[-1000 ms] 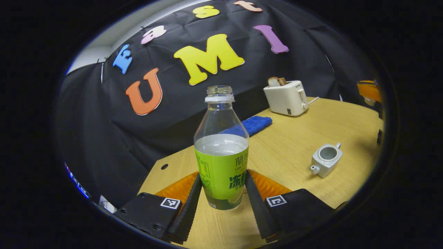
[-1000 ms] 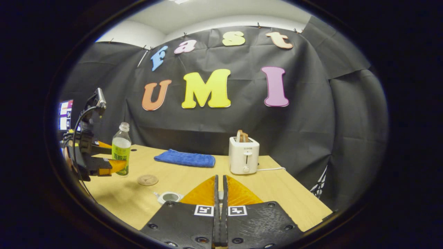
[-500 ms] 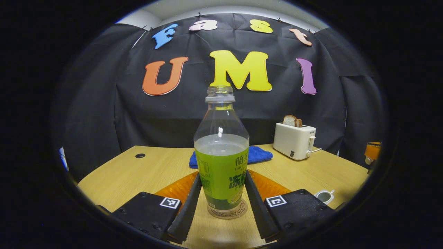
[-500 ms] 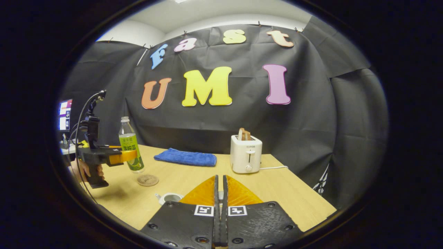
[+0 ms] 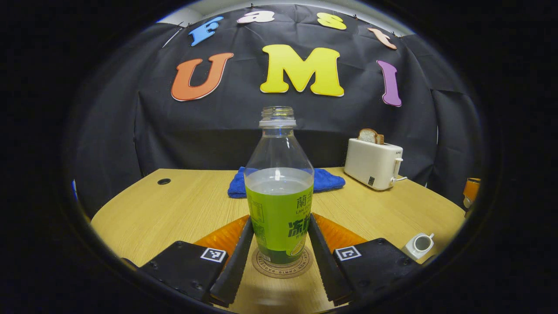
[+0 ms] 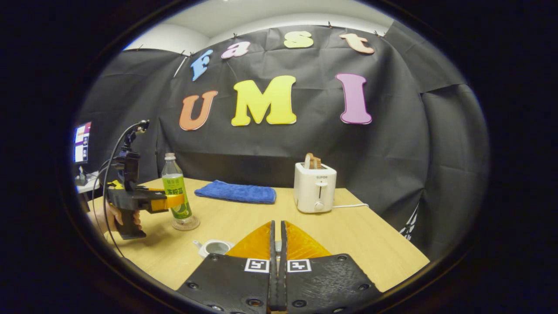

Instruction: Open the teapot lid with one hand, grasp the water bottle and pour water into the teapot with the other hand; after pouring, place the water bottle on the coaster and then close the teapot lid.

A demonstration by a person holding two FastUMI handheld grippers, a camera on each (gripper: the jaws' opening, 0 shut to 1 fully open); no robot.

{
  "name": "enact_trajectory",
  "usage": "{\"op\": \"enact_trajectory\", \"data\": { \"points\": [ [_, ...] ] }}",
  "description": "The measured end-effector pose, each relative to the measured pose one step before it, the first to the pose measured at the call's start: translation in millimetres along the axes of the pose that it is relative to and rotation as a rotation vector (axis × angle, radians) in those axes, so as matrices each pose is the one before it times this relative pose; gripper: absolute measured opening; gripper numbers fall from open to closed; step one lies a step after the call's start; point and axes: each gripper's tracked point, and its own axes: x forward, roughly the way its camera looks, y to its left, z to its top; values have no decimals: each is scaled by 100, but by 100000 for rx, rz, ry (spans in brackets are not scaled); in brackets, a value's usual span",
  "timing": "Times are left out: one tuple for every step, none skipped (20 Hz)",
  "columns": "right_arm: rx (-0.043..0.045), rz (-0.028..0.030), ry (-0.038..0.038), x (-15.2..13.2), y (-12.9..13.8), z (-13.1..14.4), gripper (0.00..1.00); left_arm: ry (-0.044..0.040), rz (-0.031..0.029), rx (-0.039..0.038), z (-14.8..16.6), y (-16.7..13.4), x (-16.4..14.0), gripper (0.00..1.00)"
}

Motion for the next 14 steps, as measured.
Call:
{"op": "enact_trajectory", "data": {
  "points": [
    [-433,867,13,108,454,47,0,523,193,-34,-166,25,91,76],
    [-651,842,-80,151,478,64,0,396,169,-397,-128,154,61,76],
    [-532,798,-180,144,434,177,0,786,121,-160,-210,100,-13,77],
    [-228,994,-412,33,474,140,0,395,-228,154,-114,-51,15,77],
    [-226,730,-260,53,360,168,0,1048,-170,473,-122,-123,-29,79],
    [-340,910,-18,223,405,-18,0,654,750,329,-305,50,10,79],
    [-444,882,31,132,453,48,0,19,5,156,8,32,-73,80],
    [-433,768,-84,160,351,9,0,-360,-116,113,191,-77,-79,80],
    [-187,585,-121,248,363,79,0,104,298,542,120,156,-201,90],
    [43,740,-16,238,349,-96,0,531,386,454,-217,19,136,100],
    [302,808,70,291,404,2,0,102,194,135,-5,118,-224,99],
    [642,1382,-482,279,459,119,0,650,602,-497,-289,241,-258,99],
    [632,2019,-325,348,631,115,0,818,1179,-867,-310,418,-459,99],
    [545,1661,-272,374,582,-136,0,375,833,-986,-130,448,-595,99]
  ]
}}
